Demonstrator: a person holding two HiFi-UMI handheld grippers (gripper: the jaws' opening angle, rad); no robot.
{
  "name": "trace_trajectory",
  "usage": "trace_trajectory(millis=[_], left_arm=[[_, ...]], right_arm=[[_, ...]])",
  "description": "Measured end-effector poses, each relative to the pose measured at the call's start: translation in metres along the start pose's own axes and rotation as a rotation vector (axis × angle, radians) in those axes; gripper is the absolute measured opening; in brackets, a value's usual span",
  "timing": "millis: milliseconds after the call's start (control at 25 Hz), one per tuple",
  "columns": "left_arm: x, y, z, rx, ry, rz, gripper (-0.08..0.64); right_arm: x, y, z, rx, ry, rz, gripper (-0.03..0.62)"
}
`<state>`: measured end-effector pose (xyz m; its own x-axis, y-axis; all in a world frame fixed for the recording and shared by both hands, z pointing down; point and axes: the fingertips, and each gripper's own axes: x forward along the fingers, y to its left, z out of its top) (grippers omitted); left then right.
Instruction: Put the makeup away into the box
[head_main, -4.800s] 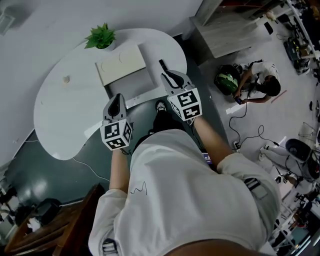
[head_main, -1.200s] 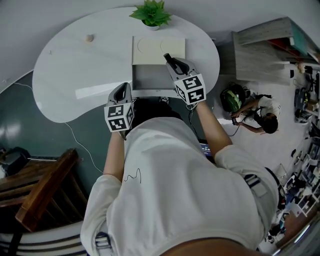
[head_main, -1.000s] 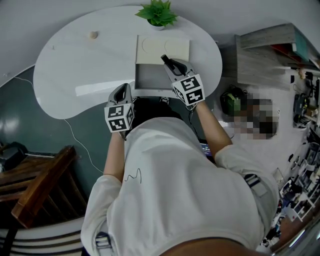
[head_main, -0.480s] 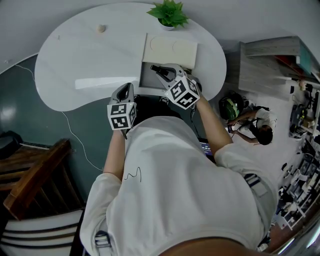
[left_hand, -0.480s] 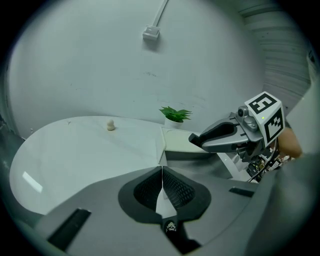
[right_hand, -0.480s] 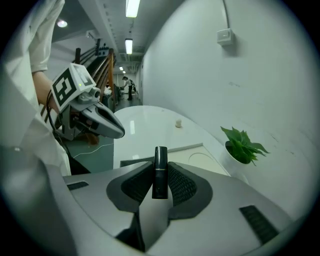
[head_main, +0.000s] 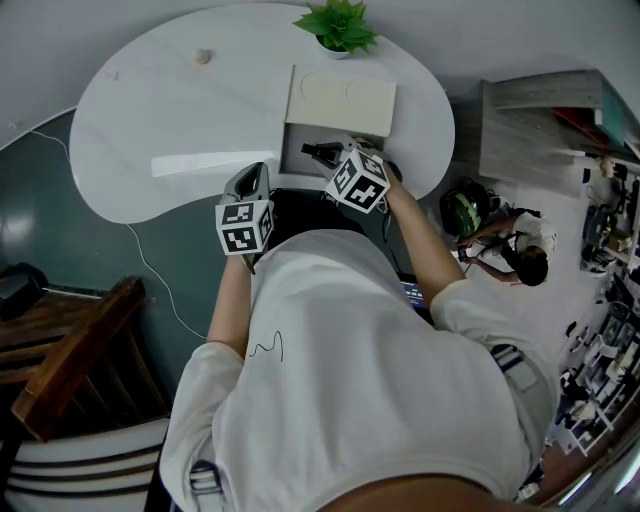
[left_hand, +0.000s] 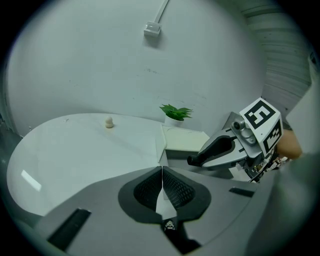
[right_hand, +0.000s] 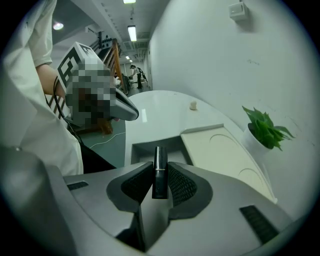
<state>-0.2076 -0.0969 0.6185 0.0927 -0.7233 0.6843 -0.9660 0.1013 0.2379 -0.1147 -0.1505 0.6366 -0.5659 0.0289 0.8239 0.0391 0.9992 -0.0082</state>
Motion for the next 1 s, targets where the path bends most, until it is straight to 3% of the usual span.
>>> trace_trajectory(millis=[360, 760, 1000], left_arm=[[0.005, -0.001, -0.001, -0.002, 0.016, -0.012, 0.020], [0.009, 0.002, 0.004, 0.008, 0.020, -0.019, 0.020], [0.011, 0.001, 0.002, 0.012, 0.028, -0.029, 0.020]], right_arm=[[0.021, 0.004, -0.033, -0.013, 0.126, 0.029, 0.091], [0.027, 0.002, -0.047, -0.030, 0.185, 0.011, 0.091], [0.028, -0.003, -0.047, 0.002, 0.171, -0.010, 0.092]])
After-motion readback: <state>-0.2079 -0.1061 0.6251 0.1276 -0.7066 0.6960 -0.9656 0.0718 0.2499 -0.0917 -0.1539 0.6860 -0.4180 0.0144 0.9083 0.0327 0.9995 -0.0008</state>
